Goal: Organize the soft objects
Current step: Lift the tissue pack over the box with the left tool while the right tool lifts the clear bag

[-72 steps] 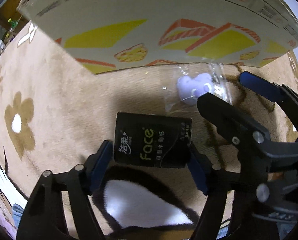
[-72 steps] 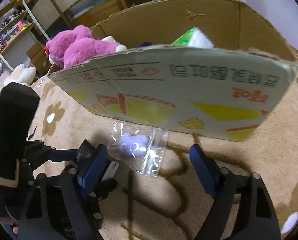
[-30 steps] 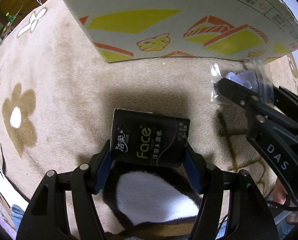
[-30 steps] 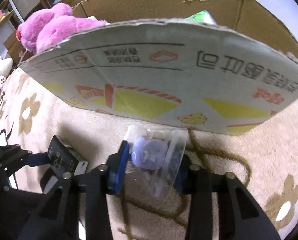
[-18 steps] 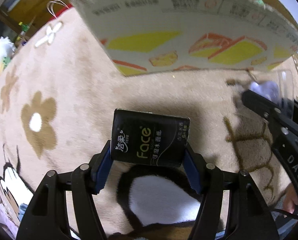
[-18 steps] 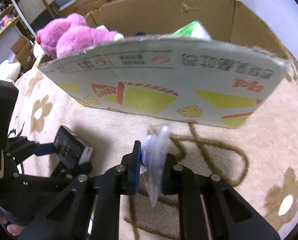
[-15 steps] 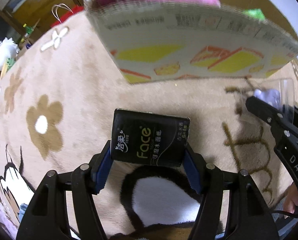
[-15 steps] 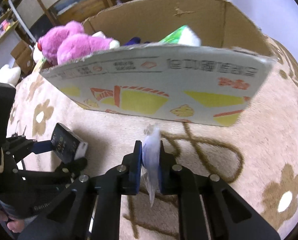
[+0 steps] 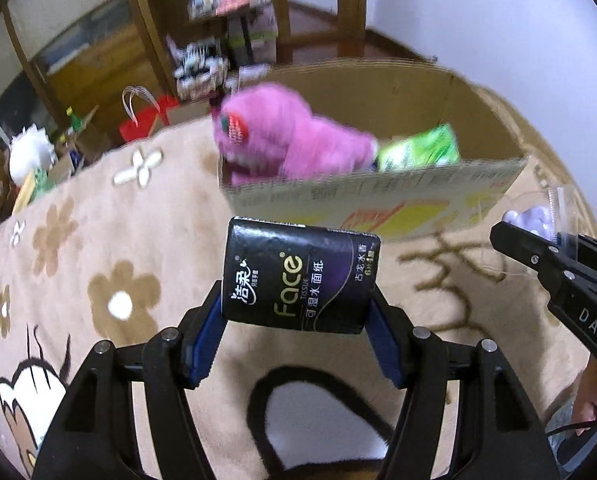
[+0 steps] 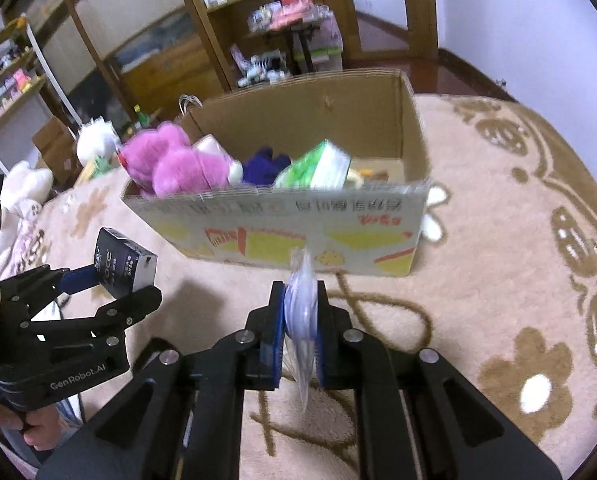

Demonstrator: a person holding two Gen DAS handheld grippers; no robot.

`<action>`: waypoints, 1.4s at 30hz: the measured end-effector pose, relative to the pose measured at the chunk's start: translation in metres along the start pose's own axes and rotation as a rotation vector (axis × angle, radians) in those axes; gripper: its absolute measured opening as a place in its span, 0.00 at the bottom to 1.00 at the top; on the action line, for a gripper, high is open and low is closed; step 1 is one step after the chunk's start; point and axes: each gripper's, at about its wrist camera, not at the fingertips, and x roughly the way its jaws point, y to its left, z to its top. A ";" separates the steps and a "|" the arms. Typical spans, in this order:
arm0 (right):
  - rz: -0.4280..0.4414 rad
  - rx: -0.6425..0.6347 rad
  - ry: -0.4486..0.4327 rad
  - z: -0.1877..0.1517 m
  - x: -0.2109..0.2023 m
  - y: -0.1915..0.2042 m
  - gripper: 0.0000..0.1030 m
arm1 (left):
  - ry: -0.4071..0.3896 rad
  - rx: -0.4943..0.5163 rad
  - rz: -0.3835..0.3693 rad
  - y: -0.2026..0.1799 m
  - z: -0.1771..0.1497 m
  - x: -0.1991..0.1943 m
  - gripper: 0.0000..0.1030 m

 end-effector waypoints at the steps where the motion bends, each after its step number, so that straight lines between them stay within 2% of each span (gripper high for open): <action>1: 0.006 0.004 -0.024 0.002 -0.007 -0.001 0.13 | -0.017 0.003 -0.003 -0.003 0.002 -0.005 0.62; 14: 0.009 0.005 -0.265 0.022 -0.056 0.004 0.13 | -0.329 0.093 0.027 -0.022 0.034 -0.042 0.62; 21: 0.014 0.009 -0.315 0.030 -0.057 -0.002 0.13 | -0.397 0.071 0.027 -0.025 0.058 -0.045 0.62; 28: 0.011 -0.003 -0.323 0.038 -0.048 -0.004 0.13 | -0.409 0.121 0.021 -0.031 0.074 -0.034 0.62; 31: 0.016 -0.001 -0.319 0.041 -0.043 -0.005 0.13 | -0.384 0.137 0.031 -0.034 0.079 -0.023 0.62; 42: 0.035 0.008 -0.337 0.051 -0.027 -0.008 0.13 | -0.335 0.117 0.017 -0.031 0.089 0.001 0.63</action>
